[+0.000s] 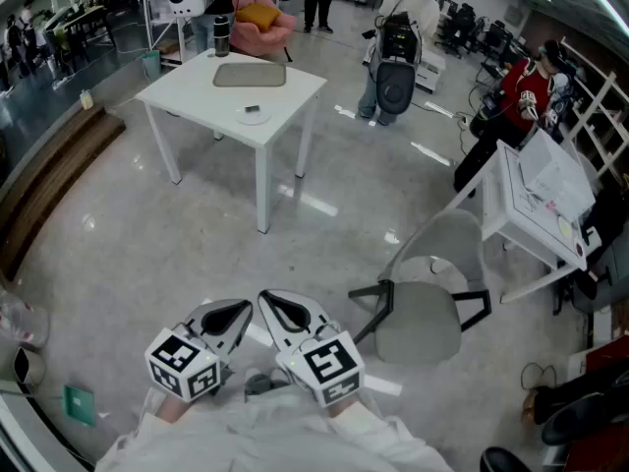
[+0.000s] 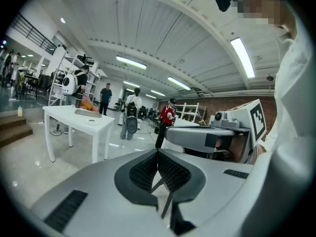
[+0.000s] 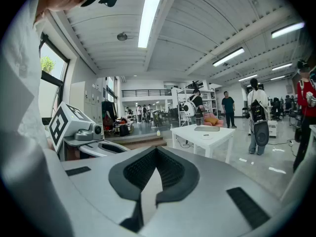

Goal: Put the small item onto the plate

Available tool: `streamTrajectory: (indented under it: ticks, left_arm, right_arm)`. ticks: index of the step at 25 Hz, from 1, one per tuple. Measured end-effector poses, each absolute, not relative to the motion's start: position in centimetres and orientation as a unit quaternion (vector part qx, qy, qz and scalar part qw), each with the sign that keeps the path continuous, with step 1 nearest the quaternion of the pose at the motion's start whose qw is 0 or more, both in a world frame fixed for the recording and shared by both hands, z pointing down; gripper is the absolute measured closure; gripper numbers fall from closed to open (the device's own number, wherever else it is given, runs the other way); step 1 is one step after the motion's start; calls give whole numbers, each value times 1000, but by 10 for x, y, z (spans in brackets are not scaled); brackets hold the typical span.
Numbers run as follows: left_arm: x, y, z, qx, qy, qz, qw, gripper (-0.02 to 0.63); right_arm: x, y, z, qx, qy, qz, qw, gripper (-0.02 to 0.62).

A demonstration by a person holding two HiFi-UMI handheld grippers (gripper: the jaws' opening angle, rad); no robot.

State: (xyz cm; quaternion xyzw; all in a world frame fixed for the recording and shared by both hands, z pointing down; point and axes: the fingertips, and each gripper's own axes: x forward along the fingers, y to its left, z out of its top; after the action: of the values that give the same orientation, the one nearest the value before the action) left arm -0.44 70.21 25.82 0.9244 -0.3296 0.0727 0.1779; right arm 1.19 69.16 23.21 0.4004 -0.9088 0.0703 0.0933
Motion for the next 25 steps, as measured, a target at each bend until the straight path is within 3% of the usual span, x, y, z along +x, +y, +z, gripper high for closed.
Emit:
streamTrajectory:
  ticks: [25]
  left_arm:
    - [-4, 693, 272, 918, -331, 73, 205, 597]
  right_arm:
    - [22, 683, 245, 408, -901, 126, 73, 580]
